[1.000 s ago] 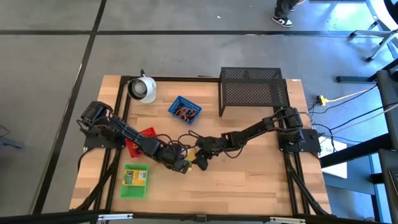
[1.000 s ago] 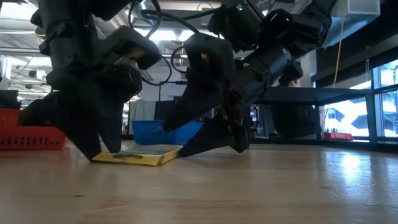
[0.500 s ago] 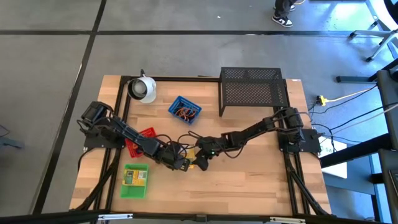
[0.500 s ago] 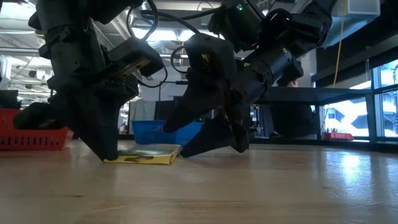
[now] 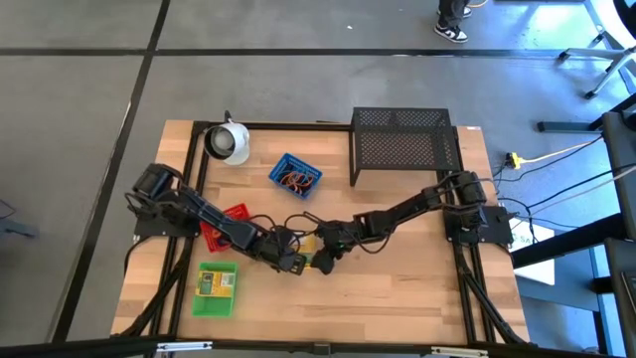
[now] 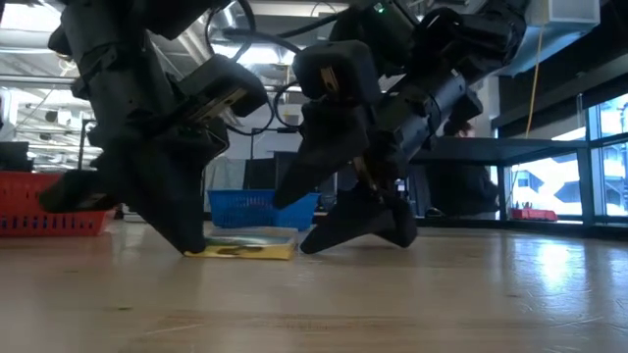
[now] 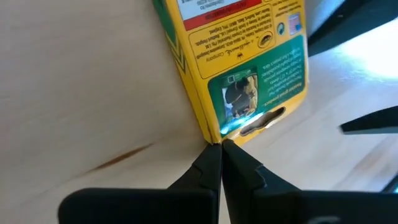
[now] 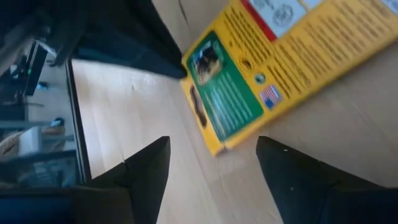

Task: Pick & Place Office Desk Supplies
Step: Put the yellow crayon box into the green bin

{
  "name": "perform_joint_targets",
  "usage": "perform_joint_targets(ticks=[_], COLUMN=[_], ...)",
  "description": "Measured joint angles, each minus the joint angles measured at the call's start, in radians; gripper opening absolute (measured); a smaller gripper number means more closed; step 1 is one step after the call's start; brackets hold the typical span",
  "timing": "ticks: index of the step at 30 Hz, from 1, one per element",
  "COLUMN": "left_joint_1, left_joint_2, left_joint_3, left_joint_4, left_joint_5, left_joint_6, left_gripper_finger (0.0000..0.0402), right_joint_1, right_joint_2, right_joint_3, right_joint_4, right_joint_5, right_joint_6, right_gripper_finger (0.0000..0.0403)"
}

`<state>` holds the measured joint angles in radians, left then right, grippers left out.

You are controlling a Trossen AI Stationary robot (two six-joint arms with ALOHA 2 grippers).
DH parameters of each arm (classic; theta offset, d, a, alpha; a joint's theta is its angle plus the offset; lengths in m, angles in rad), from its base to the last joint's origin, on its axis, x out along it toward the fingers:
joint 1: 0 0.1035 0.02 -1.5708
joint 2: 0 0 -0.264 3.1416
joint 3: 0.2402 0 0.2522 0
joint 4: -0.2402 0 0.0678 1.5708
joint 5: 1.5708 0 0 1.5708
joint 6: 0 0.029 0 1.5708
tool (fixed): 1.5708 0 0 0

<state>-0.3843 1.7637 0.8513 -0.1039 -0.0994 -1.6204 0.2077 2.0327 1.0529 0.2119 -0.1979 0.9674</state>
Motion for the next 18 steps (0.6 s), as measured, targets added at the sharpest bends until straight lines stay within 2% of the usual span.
perform_joint_targets(ticks=[8, 13, 18], left_joint_1=[-0.001, -0.001, 0.0], left_joint_2=[0.002, 0.0, -0.001], left_joint_3=[-0.002, 0.001, 0.002], left_joint_4=[0.104, 0.152, 0.178], left_joint_5=[0.02, 0.02, -0.004], left_joint_6=[0.044, 0.048, 0.048], left_gripper_finger=[0.0002, 0.0001, 0.0001], right_joint_1=[0.001, -0.002, -0.006], right_joint_2=[0.001, 0.008, 0.008], right_joint_3=[-0.002, -0.005, -0.005], right_joint_4=[0.01, 0.083, 0.075], right_joint_5=[0.094, 0.125, 0.131], right_joint_6=[0.065, 0.077, 0.092], right_gripper_finger=[0.0265, 0.0263, 0.0263])
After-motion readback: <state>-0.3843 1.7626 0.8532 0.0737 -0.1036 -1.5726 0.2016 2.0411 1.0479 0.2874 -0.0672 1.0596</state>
